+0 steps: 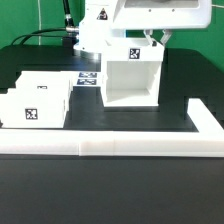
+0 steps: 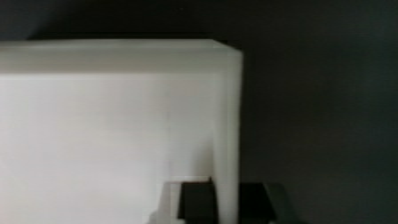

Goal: Assemble drawer

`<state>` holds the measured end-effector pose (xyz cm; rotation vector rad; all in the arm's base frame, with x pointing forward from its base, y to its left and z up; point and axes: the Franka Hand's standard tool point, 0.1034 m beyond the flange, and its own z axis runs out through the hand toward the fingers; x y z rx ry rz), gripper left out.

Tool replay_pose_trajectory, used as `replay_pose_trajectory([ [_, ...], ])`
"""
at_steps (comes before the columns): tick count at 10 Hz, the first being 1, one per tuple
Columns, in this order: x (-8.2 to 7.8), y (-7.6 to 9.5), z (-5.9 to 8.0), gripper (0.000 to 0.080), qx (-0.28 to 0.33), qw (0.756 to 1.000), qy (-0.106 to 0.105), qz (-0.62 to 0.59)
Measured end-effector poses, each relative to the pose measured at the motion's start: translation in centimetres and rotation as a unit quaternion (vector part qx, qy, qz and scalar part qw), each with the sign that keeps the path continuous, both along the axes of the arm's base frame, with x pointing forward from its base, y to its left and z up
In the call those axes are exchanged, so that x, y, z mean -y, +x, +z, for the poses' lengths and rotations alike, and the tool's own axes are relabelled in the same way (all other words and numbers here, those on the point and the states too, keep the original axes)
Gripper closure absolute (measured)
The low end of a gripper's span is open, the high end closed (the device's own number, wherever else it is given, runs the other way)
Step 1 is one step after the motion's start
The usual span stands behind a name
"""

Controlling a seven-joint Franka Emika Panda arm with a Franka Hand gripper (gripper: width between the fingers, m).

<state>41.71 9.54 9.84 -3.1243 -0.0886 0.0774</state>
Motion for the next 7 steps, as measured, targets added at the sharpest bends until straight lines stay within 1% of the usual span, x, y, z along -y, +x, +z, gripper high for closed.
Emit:
replay_pose_trajectory([
  [6,0.1,0.1,0.0,0.0763,0.000,1.000,0.000,0.007],
  [7,0.4,1.0,0.2,0.0763,0.004,0.999,0.003,0.031],
])
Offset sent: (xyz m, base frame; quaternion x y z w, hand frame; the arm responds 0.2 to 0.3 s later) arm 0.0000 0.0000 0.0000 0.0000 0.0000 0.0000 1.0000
